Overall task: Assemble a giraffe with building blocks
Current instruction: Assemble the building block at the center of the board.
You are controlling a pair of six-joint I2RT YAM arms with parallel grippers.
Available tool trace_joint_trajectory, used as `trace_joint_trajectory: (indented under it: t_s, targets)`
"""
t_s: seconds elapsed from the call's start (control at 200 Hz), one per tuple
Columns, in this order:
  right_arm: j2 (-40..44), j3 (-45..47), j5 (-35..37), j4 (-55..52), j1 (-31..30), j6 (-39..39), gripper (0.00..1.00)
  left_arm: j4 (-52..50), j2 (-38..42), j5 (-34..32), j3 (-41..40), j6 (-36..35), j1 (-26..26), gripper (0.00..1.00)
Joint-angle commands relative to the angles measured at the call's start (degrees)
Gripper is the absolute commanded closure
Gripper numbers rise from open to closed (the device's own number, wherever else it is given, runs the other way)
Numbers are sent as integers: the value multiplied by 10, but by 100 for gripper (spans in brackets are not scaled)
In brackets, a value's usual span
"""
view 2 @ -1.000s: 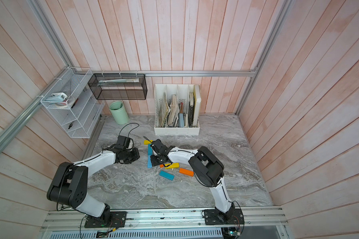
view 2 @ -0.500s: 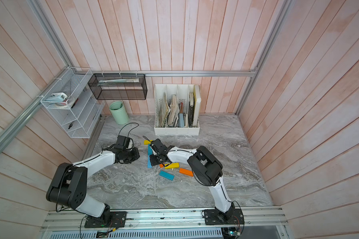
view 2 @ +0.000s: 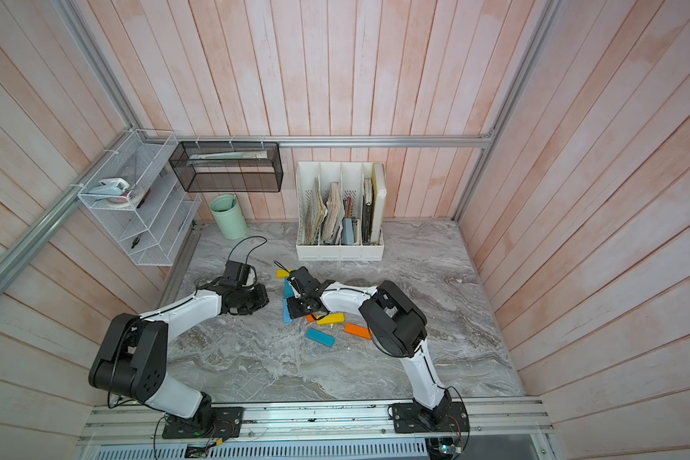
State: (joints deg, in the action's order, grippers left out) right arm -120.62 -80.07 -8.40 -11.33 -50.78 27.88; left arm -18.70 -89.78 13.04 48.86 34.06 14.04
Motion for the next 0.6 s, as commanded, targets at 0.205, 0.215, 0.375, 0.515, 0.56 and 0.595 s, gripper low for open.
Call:
trace_joint_trajectory:
  t_s: [0.205, 0.215, 0.375, 0.515, 0.56, 0.595]
  targets:
    - [41, 47, 37, -1, 12, 2, 100, 39, -37, 13, -12, 6, 18, 100]
    - [40, 47, 36, 0, 12, 2, 100, 40, -40, 12, -11, 7, 19, 100]
    - [27, 43, 15, 8, 11, 4, 100, 48, -71, 10, 6, 10, 28, 100]
    - [21, 40, -2, 16, 10, 10, 100, 51, -86, 9, 15, 11, 29, 100]
    - [19, 40, -5, 19, 9, 11, 100, 53, -90, 9, 17, 12, 28, 100]
    - [17, 37, -8, 19, 8, 11, 100, 53, -92, 9, 18, 12, 29, 100]
